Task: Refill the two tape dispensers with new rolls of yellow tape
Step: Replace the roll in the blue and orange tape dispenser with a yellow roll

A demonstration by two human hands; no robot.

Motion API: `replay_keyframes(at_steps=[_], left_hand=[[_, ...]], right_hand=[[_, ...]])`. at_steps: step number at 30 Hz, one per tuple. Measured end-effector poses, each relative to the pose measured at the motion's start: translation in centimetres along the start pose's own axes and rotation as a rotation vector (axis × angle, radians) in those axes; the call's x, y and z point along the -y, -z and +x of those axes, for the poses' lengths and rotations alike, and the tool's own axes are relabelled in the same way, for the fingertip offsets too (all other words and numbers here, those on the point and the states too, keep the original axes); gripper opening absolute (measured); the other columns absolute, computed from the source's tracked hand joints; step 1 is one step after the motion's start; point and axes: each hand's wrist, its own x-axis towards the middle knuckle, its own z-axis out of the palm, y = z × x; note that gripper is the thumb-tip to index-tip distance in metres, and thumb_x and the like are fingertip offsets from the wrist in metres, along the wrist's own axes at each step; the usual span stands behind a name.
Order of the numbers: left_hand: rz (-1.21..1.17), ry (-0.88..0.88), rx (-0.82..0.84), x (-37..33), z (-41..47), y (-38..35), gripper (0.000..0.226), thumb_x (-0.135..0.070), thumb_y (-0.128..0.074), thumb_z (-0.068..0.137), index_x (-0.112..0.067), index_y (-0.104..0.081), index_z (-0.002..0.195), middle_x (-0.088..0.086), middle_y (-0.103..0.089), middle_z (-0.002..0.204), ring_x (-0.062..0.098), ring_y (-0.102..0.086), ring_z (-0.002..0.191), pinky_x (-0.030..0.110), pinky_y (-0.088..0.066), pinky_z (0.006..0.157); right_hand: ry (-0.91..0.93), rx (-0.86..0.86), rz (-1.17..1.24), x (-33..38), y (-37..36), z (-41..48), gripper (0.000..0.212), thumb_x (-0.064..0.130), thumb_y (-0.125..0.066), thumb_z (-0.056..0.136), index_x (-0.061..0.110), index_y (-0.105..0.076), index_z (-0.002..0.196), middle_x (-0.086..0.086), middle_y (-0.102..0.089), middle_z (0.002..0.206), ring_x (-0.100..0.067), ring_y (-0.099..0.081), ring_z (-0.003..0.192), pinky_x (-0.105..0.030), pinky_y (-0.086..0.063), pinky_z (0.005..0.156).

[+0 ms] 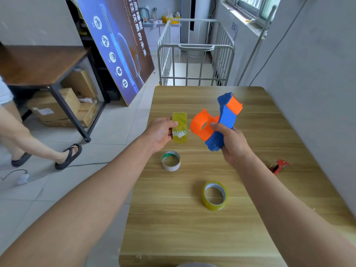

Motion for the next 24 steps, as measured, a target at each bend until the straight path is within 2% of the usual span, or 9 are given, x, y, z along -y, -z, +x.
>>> replay_keyframes(at_steps=[3, 6, 10, 13, 18, 21, 24], left_hand=[[0.083, -0.025, 0.036, -0.1, -0.4, 0.1, 0.033, 0.013, -0.044, 0.086, 0.005, -0.054, 0.117, 0.013, -0.063, 0.094, 0.025, -0.061, 0.09, 0.034, -0.05, 0.086], [0.06, -0.029, 0.06, -0.4, -0.7, 0.1, 0.034, 0.013, -0.044, 0.086, 0.007, -0.052, 0.118, 0.012, -0.063, 0.096, 0.025, -0.061, 0.092, 0.034, -0.05, 0.087], [0.001, -0.034, 0.076, -0.6, -0.7, 0.0, 0.018, 0.005, -0.049, 0.088, 0.002, -0.059, 0.103, 0.012, -0.065, 0.093, 0.022, -0.064, 0.085, 0.035, -0.052, 0.082], [0.044, -0.062, 0.011, -0.6, -0.4, -0.3, 0.008, -0.004, -0.054, 0.089, -0.005, -0.062, 0.09, 0.01, -0.065, 0.088, 0.021, -0.063, 0.079, 0.035, -0.053, 0.077], [0.097, -0.079, -0.112, -0.3, 0.4, -0.5, 0.009, -0.016, -0.057, 0.09, -0.009, -0.062, 0.087, 0.008, -0.066, 0.087, 0.021, -0.063, 0.079, 0.039, -0.053, 0.083], [0.086, -0.082, -0.138, -0.4, 0.4, -0.5, 0.007, -0.013, -0.059, 0.088, -0.008, -0.062, 0.083, 0.009, -0.065, 0.084, 0.022, -0.063, 0.076, 0.038, -0.054, 0.078], [0.121, -0.101, -0.084, -0.5, 0.0, -0.6, 0.015, 0.004, -0.055, 0.083, -0.009, -0.063, 0.082, 0.009, -0.065, 0.081, 0.021, -0.062, 0.072, 0.031, -0.053, 0.065]], right_hand=[[-0.012, 0.009, -0.002, -0.3, -0.2, 0.0, 0.023, 0.012, -0.072, 0.079, 0.011, -0.059, 0.098, -0.004, -0.066, 0.088, -0.02, -0.063, 0.076, -0.035, -0.05, 0.078], [-0.018, 0.015, -0.003, -0.3, -0.5, 0.1, 0.027, 0.012, -0.073, 0.079, 0.011, -0.058, 0.101, -0.004, -0.065, 0.088, -0.02, -0.062, 0.076, -0.035, -0.05, 0.077], [-0.01, 0.039, 0.002, -0.2, -0.7, 0.1, 0.029, 0.012, -0.072, 0.08, 0.008, -0.059, 0.105, -0.006, -0.066, 0.09, -0.021, -0.062, 0.079, -0.035, -0.05, 0.078], [-0.004, 0.048, 0.0, -0.1, -0.8, 0.2, 0.032, 0.013, -0.073, 0.079, 0.008, -0.059, 0.107, -0.008, -0.066, 0.095, -0.023, -0.062, 0.084, -0.035, -0.05, 0.08], [-0.01, 0.045, -0.021, -0.4, -0.4, 0.3, 0.03, 0.013, -0.074, 0.077, 0.01, -0.06, 0.104, -0.008, -0.066, 0.094, -0.024, -0.062, 0.085, -0.037, -0.049, 0.08], [-0.018, 0.031, -0.027, -0.6, -0.4, 0.3, 0.036, 0.015, -0.075, 0.075, 0.009, -0.06, 0.107, -0.008, -0.066, 0.096, -0.025, -0.062, 0.086, -0.037, -0.05, 0.081], [-0.02, 0.036, -0.015, -0.6, -0.6, 0.3, 0.039, 0.013, -0.074, 0.076, 0.007, -0.06, 0.112, -0.008, -0.067, 0.095, -0.024, -0.063, 0.085, -0.037, -0.05, 0.081]])
